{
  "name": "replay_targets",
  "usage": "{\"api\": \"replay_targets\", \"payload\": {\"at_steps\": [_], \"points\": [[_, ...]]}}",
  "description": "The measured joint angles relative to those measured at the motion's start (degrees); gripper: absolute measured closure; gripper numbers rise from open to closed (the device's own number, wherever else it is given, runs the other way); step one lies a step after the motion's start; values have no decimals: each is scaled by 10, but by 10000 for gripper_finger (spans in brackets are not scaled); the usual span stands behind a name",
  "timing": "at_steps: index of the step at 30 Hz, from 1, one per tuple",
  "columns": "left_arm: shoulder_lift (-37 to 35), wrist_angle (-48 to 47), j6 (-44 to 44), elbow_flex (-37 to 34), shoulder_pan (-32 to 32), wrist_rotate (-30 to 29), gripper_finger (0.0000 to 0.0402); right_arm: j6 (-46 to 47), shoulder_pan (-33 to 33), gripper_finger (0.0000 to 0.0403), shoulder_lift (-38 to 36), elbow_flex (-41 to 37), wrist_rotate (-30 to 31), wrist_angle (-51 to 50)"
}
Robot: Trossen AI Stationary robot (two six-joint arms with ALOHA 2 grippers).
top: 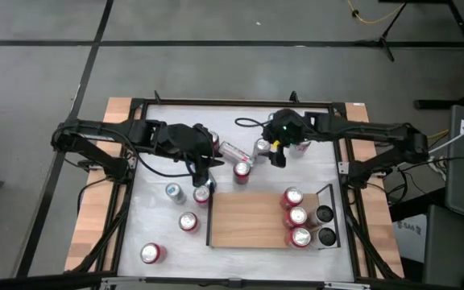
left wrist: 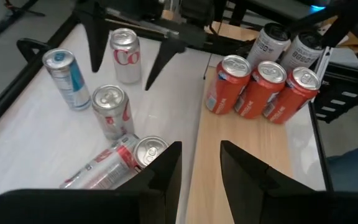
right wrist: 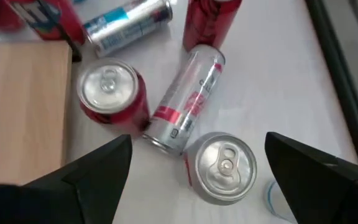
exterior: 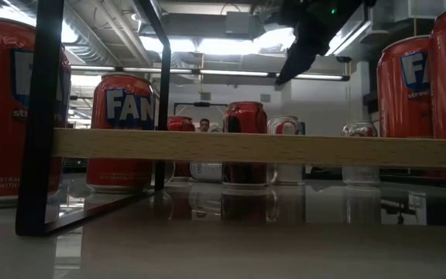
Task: Place canned beverage on shelf
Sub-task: Put the top center silver soda can on the shelf
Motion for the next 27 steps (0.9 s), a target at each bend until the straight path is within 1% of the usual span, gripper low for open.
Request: {"api": "replay_targets", "payload": {"at_steps": [1,6,12,19,27], "points": [[0,-3,0,0,0,0,302,-8,-8,43,5,0,-8,-1],[0,-11,0,0,0,0,302,-53,-34,43,34,0,-9,-5],[0,-11,0,0,-1,0,302,-94,-40,43,62,0,-12,-13],[1,-11,0,0,-1,0,302,-98,-43,43,94,0,-14,-15],[1,-10,0,0,-1,0,302,-107,-42,43,121,0,-3,-16]]}}
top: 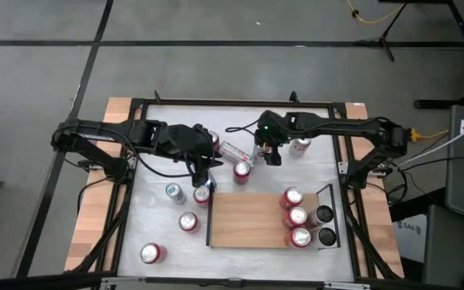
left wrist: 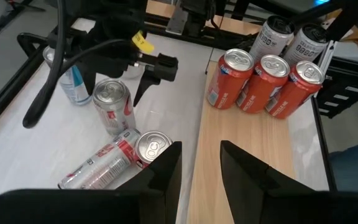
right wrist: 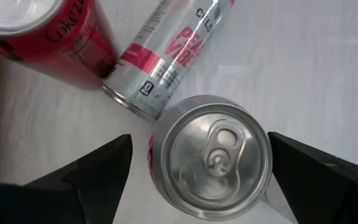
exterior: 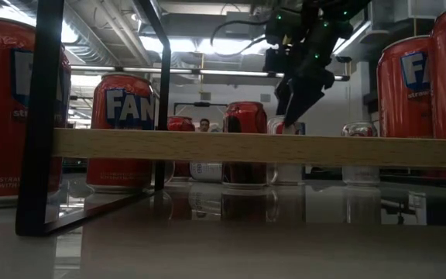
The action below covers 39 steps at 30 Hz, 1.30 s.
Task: Place canned beverage on shelf
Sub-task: Put the top center silver soda can on the shelf
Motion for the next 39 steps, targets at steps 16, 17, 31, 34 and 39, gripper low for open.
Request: {"api": "replay_targets", "payload": {"at_steps": [16,17,31,34,39], "points": [[-4,-3,9,0,0,6,302,0,0,56,8,0,2,-10],[-6,-7,15,0,0,6,302,0,0,63,8,0,3,-10],[-57,-76,86,1,0,-1,302,60,0,112,8,0,4,-8],[-75,-85,86,1,0,-16,302,79,0,113,8,0,6,-5],[-90,-112,86,1,0,-33,302,97,1,119,8,14,14,-27]]}}
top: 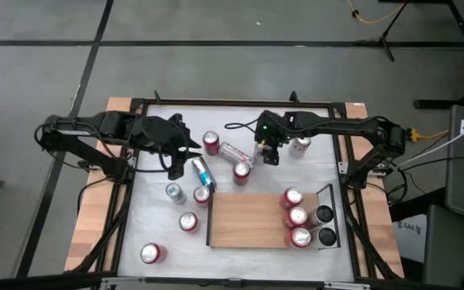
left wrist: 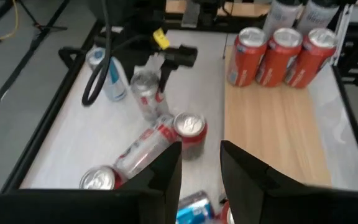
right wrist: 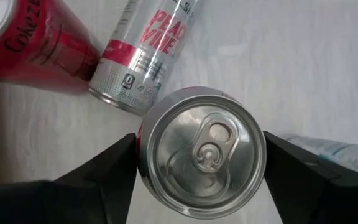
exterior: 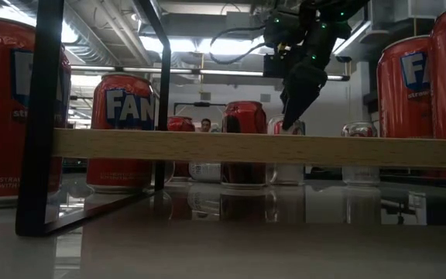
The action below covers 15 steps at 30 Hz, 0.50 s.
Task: Place canned beverage on shelf
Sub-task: Put the top center silver soda can on the shelf
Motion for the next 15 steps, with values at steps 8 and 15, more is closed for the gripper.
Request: {"api": "replay_targets", "payload": {"at_steps": [8,15], "points": [[-1,-27,-10,-13,0,-24,302,28,0,120,0,66,0,-76],[-15,-9,-17,-97,3,-35,302,61,23,119,0,149,2,-167]]}}
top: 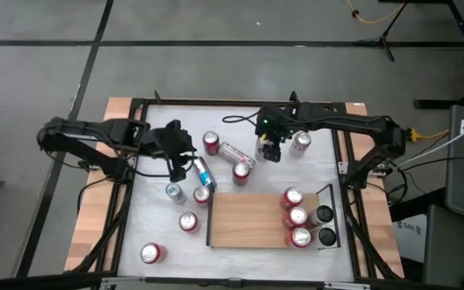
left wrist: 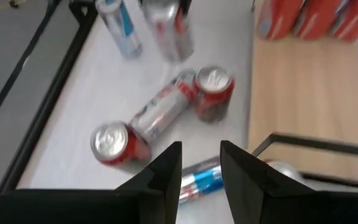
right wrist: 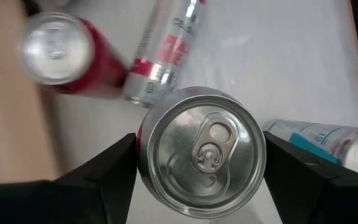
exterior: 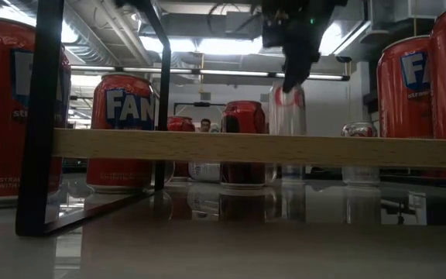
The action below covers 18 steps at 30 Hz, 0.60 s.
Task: Place canned beverage on shelf
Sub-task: Put the top center silver soda can on the shelf
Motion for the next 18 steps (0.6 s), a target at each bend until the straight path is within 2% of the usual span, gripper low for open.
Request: {"api": "replay_targets", "payload": {"at_steps": [9,18], "points": [[-49,78,-15,-140,16,-1,302,120,90,118,0,82,1,-48],[-70,148,-15,-194,3,30,302,295,212,117,-1,92,58,-51]]}}
